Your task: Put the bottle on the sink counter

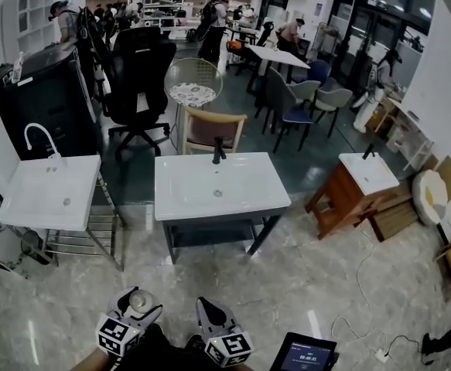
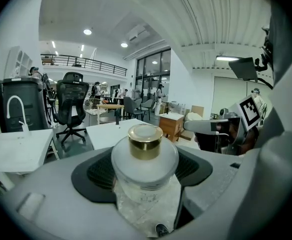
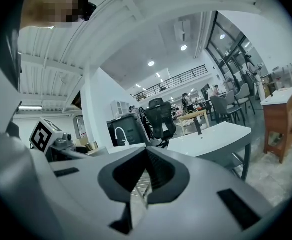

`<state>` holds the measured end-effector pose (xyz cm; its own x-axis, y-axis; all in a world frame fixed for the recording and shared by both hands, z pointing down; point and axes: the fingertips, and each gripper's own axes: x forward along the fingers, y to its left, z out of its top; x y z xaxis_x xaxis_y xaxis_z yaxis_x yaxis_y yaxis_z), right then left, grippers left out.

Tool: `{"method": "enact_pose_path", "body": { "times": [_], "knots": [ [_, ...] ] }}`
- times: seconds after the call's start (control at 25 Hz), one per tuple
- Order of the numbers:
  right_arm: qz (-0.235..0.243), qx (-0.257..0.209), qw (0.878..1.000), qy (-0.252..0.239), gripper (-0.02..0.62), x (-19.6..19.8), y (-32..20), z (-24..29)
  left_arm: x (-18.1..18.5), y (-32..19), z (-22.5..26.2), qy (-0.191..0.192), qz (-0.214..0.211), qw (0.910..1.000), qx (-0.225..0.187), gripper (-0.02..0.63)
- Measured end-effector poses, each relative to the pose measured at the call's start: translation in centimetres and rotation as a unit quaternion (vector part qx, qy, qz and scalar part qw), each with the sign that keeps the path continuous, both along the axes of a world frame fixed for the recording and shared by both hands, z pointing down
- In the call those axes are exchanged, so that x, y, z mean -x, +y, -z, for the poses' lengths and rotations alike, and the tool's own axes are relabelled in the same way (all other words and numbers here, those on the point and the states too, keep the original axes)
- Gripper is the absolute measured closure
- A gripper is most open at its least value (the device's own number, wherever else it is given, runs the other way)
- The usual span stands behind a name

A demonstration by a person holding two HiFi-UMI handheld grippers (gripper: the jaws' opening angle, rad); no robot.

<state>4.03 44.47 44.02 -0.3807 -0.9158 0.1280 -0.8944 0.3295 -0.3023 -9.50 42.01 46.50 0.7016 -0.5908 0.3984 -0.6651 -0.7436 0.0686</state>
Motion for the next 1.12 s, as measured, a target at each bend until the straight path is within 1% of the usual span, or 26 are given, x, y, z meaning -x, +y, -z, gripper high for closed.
{"method": "enact_pose_path", "body": {
  "times": [0.24,0.4,0.56,0.96,1.12],
  "knots": [
    [0.002,0.008,1.000,-0.001,0.600,-1.0,-0.2,-1.1,-0.6,-0.2,-0.6,-0.006,0.007,0.9999,0.008,0.268],
    [-0.002,0.012,1.000,-0.002,0.600,-1.1,-1.6,-1.1,-0.7,-2.0,-1.1,-0.009,0.004,0.9999,0.011,0.268],
    [-0.017,0.019,1.000,0.001,0.600,-1.5,-3.0,-1.1,-0.8,-4.0,-1.1,-0.003,-0.003,0.9999,0.012,0.268],
    [-0.049,0.019,0.998,0.022,0.600,1.1,-10.3,-0.3,1.7,-11.8,-1.1,0.013,-0.032,0.9993,0.014,0.268],
    [-0.055,0.025,0.998,0.031,0.600,2.8,-12.8,-0.8,3.3,-14.9,-1.3,0.013,-0.037,0.9992,0.001,0.268]
  ]
}}
